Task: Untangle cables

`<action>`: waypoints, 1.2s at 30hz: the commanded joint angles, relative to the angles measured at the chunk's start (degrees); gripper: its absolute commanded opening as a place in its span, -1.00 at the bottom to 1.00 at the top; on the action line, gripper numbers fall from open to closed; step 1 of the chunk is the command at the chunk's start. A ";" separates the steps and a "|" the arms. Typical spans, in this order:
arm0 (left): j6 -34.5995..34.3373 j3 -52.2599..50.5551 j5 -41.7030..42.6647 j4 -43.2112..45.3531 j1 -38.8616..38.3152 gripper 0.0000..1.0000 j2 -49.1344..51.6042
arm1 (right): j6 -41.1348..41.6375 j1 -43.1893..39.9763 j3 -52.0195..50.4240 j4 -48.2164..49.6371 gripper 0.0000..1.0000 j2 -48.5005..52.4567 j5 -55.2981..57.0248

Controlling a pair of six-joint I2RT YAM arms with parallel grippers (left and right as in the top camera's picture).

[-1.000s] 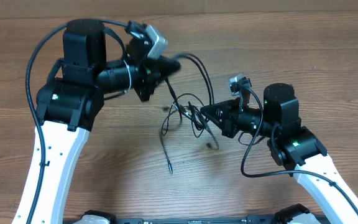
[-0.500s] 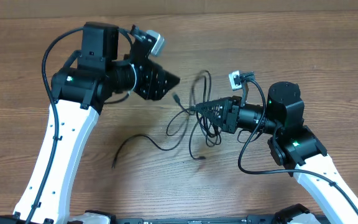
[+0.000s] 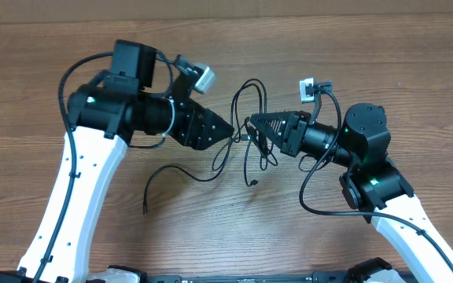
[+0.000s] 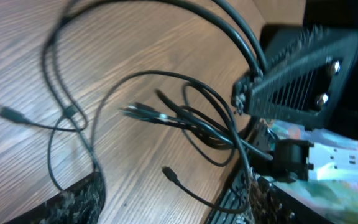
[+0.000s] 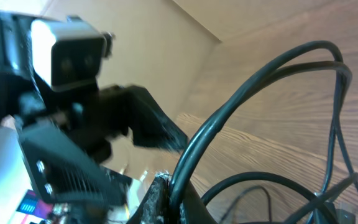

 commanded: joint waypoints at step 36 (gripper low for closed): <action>2.58 0.55 -8.00 -0.94 -9.94 -0.91 0.72 | 10.29 0.33 -0.09 4.59 -0.93 0.00 1.07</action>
